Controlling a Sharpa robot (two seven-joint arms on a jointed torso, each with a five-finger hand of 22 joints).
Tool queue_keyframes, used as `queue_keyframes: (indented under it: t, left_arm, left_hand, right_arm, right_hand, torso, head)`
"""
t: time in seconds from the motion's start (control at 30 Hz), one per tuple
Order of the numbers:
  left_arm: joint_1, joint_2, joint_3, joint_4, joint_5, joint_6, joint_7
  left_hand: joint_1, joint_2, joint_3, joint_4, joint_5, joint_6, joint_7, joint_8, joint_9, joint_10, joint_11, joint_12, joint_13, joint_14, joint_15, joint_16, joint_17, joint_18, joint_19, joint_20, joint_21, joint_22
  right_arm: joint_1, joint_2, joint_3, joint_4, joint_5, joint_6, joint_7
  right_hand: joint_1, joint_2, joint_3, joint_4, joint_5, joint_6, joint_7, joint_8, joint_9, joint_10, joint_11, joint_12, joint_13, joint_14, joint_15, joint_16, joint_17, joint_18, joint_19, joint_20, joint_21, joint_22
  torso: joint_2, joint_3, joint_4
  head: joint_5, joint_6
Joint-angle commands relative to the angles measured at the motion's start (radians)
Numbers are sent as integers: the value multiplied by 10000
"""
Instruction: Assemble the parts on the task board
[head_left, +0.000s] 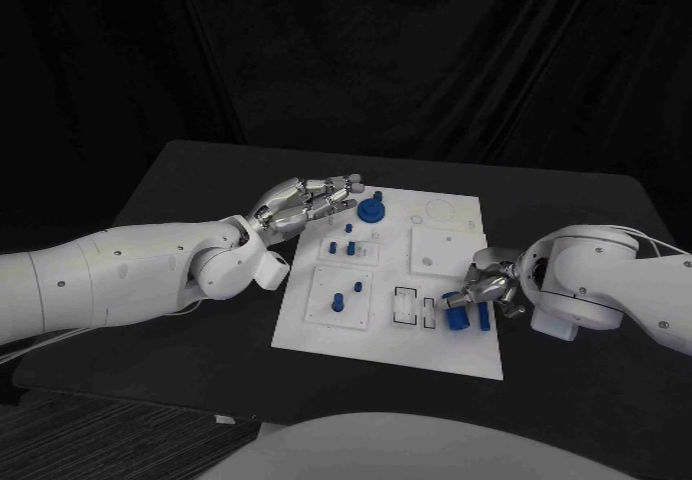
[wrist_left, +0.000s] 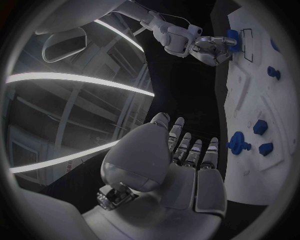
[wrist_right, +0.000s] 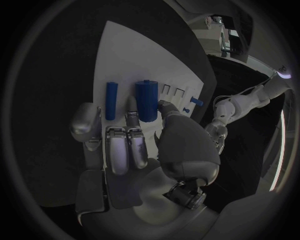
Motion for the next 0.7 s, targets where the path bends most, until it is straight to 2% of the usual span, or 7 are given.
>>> queue_keyframes:
  t: [0.03,0.17,0.3,0.47,0.7]
  left_arm:
    - [-15,5,9,-2,43,83,147]
    - [-15,34,9,-18,43,86,123]
    - [-15,71,9,-34,43,100,100]
    - [-15,102,9,-46,43,119,85]
    - [-15,125,9,-60,43,132,68]
  left_hand:
    - [80,-138,269,7,175,139,-1,24,79,29,61,246,65,40,-55,113,109,-246,47,22,56,66]
    - [86,-138,281,4,179,138,6,25,78,29,67,246,65,26,-73,106,105,-247,46,21,55,60]
    - [89,-137,287,3,181,154,8,28,80,33,69,254,66,35,-77,113,107,-247,68,21,66,103]
    - [90,-136,290,2,182,155,9,29,80,32,70,253,65,35,-77,113,108,-247,72,21,69,110]
    - [94,-132,302,1,187,170,15,33,82,32,71,253,65,43,-73,120,110,-245,84,24,75,125]
  right_arm:
    - [88,-71,11,200,1752,-1438,21]
    - [167,-142,12,411,2558,-2018,41]
    - [200,-91,12,503,3213,-2288,12]
    - [206,44,11,530,3513,-2425,-18]
    - [131,262,10,418,3537,-2394,-66]
  right_hand:
    - [771,415,1615,-468,1186,-251,-233,389,562,1062,-198,126,2648,1119,-193,199,2643,121,-23,-17,-182,1324]
    - [730,384,1669,-508,1288,-270,-235,426,615,1062,-206,126,2648,1119,-203,199,2643,117,-9,-27,-167,1334]
    - [649,382,1683,-486,1281,-299,-224,433,637,1062,-200,126,2648,1119,-201,199,2643,115,-3,-30,-171,1336]
    - [608,425,1730,-475,1250,-347,-217,427,652,1062,-194,126,2648,1119,-198,199,2643,127,-21,-31,-252,1320]
    - [529,495,1813,-459,1139,-436,-193,419,684,1062,-173,126,2648,1119,-183,199,2643,149,-60,-22,-410,1286]
  torso:
    - [-2,4,-7]
    - [-7,3,-4]
    - [-16,0,8]
    - [-3,-4,-10]
    - [-9,-17,13]
  head:
    - [-22,2]
    - [-23,2]
    - [-61,2]
    - [-55,2]
    - [-80,2]
